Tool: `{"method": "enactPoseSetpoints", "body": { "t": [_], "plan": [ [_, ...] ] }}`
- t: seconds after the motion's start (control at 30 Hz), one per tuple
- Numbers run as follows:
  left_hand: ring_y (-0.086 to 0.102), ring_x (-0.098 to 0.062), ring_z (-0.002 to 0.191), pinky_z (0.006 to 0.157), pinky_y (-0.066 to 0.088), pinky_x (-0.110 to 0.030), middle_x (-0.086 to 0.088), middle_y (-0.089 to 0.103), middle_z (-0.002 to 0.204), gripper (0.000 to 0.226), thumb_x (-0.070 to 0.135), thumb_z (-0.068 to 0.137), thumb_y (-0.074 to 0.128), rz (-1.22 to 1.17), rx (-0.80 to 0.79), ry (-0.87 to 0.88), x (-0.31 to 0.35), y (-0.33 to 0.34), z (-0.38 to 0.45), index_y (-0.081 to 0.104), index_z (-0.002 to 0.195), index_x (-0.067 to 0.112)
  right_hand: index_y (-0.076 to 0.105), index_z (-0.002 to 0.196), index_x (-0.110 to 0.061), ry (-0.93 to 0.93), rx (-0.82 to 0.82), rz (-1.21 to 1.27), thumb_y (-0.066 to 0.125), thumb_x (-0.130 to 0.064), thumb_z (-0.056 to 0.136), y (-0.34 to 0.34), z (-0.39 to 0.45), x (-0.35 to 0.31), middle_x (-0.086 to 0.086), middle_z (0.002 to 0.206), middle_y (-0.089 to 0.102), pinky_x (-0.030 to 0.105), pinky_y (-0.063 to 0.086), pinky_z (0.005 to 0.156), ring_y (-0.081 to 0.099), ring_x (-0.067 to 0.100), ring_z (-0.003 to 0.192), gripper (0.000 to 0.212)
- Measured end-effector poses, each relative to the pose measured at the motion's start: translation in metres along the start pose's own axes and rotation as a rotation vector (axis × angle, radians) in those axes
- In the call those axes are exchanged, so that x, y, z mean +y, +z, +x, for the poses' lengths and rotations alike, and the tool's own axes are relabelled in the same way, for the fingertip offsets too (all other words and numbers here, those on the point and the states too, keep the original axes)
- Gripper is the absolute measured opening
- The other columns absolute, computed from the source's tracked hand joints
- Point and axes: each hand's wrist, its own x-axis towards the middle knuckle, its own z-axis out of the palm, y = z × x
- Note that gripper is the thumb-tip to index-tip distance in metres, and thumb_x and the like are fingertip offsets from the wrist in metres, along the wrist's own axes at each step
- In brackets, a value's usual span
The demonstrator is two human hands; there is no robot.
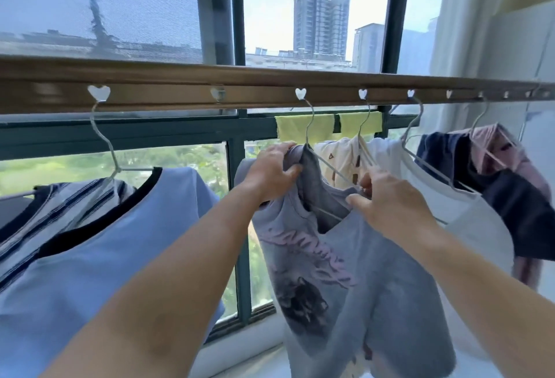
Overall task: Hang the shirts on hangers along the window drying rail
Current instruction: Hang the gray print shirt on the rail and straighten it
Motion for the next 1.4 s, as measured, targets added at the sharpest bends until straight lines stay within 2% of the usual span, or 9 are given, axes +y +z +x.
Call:
{"method": "enactPoseSetpoints", "body": {
  "t": [0.33, 0.5, 0.63, 0.7, 0.8, 0.9, 1.0, 1.17, 1.4],
  "plan": [
    [0.050, -0.026, 0.090, 0.075, 0.034, -0.027, -0.002, 0.048, 0.086, 0.017, 0.019, 0.097, 0.042, -0.072, 0.079, 0.120, -0.044, -0.006, 0.005, 0.058, 0.094, 0.017, 0.035, 0.046, -0.027, -0.100, 0.064, 0.080, 0.047, -0.033, 0.095, 0.004, 0.022, 0.000, -0.005, 0.048, 0.042, 0.026, 0.029, 0.047, 0.046, 0.020, 0.054, 0.051],
    [0.050, -0.026, 0.082, 0.072, 0.038, -0.033, -0.011, 0.053, 0.083, 0.020, 0.015, 0.097, 0.041, -0.113, 0.098, 0.150, -0.059, -0.014, 0.001, 0.052, 0.080, 0.013, 0.032, 0.047, -0.015, -0.053, -0.025, 0.219, 0.050, -0.031, 0.094, 0.007, 0.039, -0.005, -0.007, 0.038, 0.029, 0.026, 0.024, 0.044, 0.028, 0.011, 0.037, 0.052],
    [0.043, -0.020, 0.068, 0.059, 0.033, -0.024, -0.004, 0.045, 0.072, 0.028, 0.016, 0.098, 0.041, -0.163, 0.068, 0.150, -0.065, -0.025, -0.003, 0.054, 0.082, -0.003, 0.064, 0.086, 0.007, 0.038, -0.248, 0.377, 0.053, -0.038, 0.093, 0.003, 0.047, -0.002, -0.005, 0.042, 0.031, 0.023, 0.023, 0.042, 0.026, 0.012, 0.039, 0.047],
    [0.040, -0.014, 0.063, 0.056, 0.031, -0.015, 0.000, 0.043, 0.067, 0.028, 0.015, 0.098, 0.040, -0.160, 0.065, 0.165, -0.066, -0.029, -0.005, 0.052, 0.079, -0.002, 0.072, 0.084, -0.004, 0.046, -0.280, 0.385, 0.054, -0.039, 0.092, 0.002, 0.047, -0.004, 0.002, 0.050, 0.033, 0.025, 0.029, 0.051, 0.029, 0.016, 0.046, 0.040],
    [0.037, -0.007, 0.057, 0.053, 0.030, -0.015, 0.005, 0.038, 0.061, 0.025, 0.014, 0.098, 0.041, -0.172, 0.061, 0.164, -0.068, -0.031, -0.007, 0.048, 0.075, 0.006, 0.075, 0.066, -0.022, 0.031, -0.218, 0.462, 0.052, -0.034, 0.094, 0.002, 0.044, -0.012, -0.009, 0.035, 0.025, 0.020, 0.028, 0.044, 0.024, 0.007, 0.033, 0.039],
    [0.036, -0.004, 0.047, 0.047, 0.028, -0.016, 0.006, 0.035, 0.056, 0.030, 0.014, 0.098, 0.040, -0.181, 0.036, 0.164, -0.064, -0.032, -0.009, 0.044, 0.069, 0.016, 0.074, 0.085, -0.009, -0.034, -0.073, 0.512, 0.049, -0.035, 0.094, 0.003, 0.050, -0.026, -0.009, 0.031, 0.027, 0.014, 0.020, 0.030, 0.023, 0.008, 0.026, 0.036],
    [0.035, -0.003, 0.040, 0.044, 0.026, -0.018, 0.007, 0.033, 0.053, 0.035, 0.016, 0.099, 0.040, -0.213, 0.006, 0.151, -0.056, -0.032, -0.010, 0.042, 0.065, 0.026, 0.060, 0.070, 0.004, -0.141, -0.055, 0.392, 0.050, -0.034, 0.092, 0.011, 0.054, -0.040, -0.005, 0.044, 0.034, 0.016, 0.023, 0.034, 0.028, 0.010, 0.034, 0.045],
    [0.043, 0.000, 0.054, 0.052, 0.033, -0.012, 0.014, 0.044, 0.062, 0.022, 0.025, 0.097, 0.044, -0.189, -0.042, 0.116, -0.044, -0.038, -0.014, 0.062, 0.098, 0.011, 0.058, 0.072, -0.030, -0.260, -0.056, 0.142, 0.043, -0.032, 0.096, 0.020, 0.049, -0.041, -0.005, 0.067, 0.046, 0.025, 0.029, 0.049, 0.046, 0.010, 0.053, 0.028],
    [0.033, -0.017, 0.104, 0.093, 0.034, -0.031, -0.001, 0.035, 0.110, 0.069, 0.053, 0.059, 0.077, 0.117, -0.052, 0.054, -0.074, -0.043, -0.025, 0.044, 0.111, 0.021, 0.063, 0.082, -0.014, -0.220, 0.097, 0.060, 0.041, -0.032, 0.096, 0.019, 0.045, -0.018, 0.009, 0.073, 0.062, 0.034, 0.042, 0.059, 0.053, 0.027, 0.066, 0.031]
  ]
}}
